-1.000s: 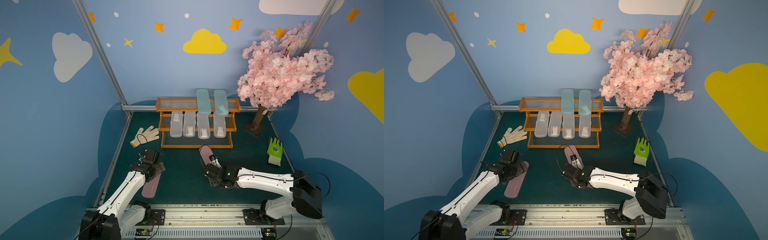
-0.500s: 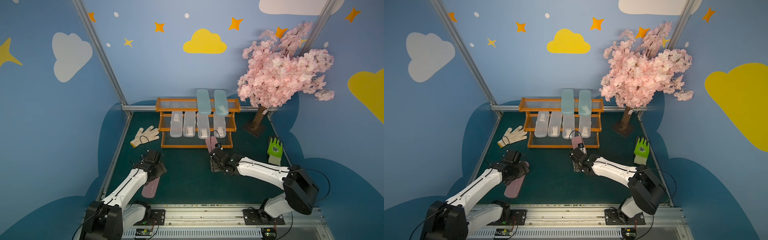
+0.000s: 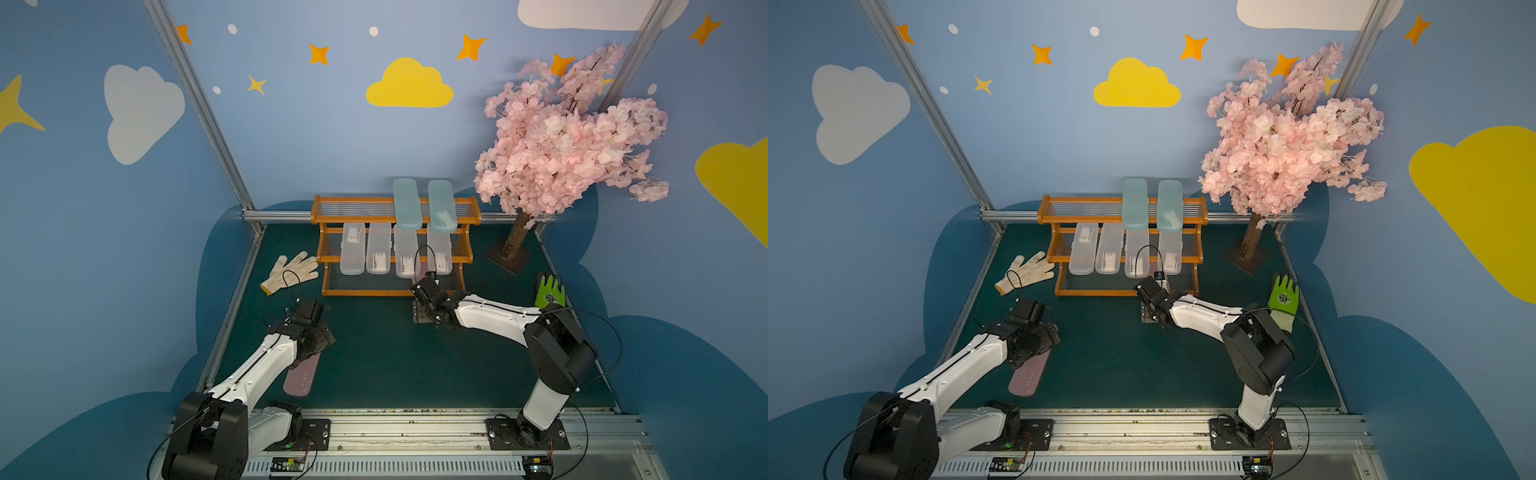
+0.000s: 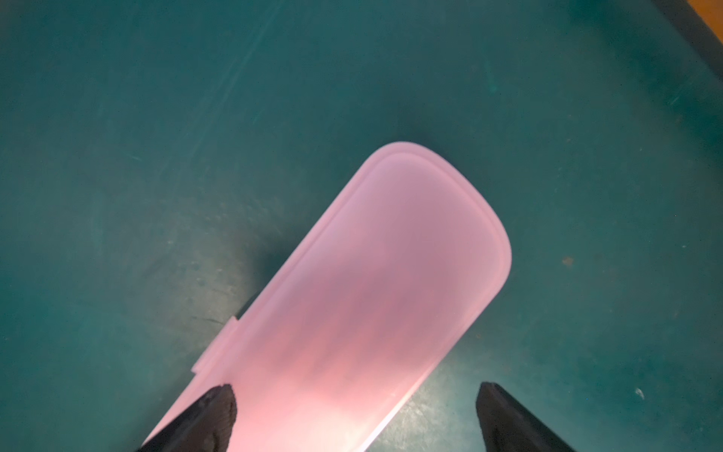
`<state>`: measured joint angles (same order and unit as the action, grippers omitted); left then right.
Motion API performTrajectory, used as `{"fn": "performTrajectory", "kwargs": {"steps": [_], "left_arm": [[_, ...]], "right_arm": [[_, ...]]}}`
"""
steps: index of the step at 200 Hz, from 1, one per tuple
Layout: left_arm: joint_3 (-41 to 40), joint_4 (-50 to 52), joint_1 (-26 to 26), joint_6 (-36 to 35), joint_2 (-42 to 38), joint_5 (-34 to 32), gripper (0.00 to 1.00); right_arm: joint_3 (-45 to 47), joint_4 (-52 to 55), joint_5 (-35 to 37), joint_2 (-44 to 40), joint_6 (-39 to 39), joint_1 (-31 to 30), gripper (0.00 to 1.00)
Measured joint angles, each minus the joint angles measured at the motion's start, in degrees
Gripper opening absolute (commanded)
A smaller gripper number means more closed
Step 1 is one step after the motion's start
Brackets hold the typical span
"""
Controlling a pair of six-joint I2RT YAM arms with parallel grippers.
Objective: Place the pencil cases on the shelf according to color
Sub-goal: Place the pencil case on the shelf.
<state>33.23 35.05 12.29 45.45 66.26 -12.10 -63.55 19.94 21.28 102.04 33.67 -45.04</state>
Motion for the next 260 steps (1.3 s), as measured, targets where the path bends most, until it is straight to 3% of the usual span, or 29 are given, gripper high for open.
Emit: {"fn": "performTrajectory", "kwargs": {"steps": [44,54,70,87,137,177,260], "left_arm": [[0.0,-0.1,0.1,-0.1,0.0,0.1,1.00],[0.0,-0.1,0.1,-0.1,0.0,0.1,1.00],[0.0,-0.1,0.2,-0.1,0.0,0.1,1.00],[0.0,0.1,0.2,-0.1,-0.2,0.0,1.00],[0.0,3.6,0.5,0.8,-2.4,-1.0,1.00],[0.0,6.2,0.5,1.6,-4.3,-1.7,1.00],[0.0,3.7,2.6,4.0,-0.6,-0.3,1.00]], "right_arm": [[-3.4,-1.3,-1.2,3.1,-0.1,1.1,0.48],[-4.3,-1.7,-1.4,3.8,-0.1,1.2,0.57],[-5.2,-2.1,-1.8,4.6,-0.1,1.2,0.87],[-5.8,-2.0,-2.3,4.9,0.1,1.2,0.97],[-5.7,-0.1,-1.5,4.2,0.8,0.0,0.99],[-2.6,3.0,0.1,-1.6,2.8,-3.3,0.99],[1.4,8.7,4.0,-8.2,6.4,-12.0,0.99]]}}
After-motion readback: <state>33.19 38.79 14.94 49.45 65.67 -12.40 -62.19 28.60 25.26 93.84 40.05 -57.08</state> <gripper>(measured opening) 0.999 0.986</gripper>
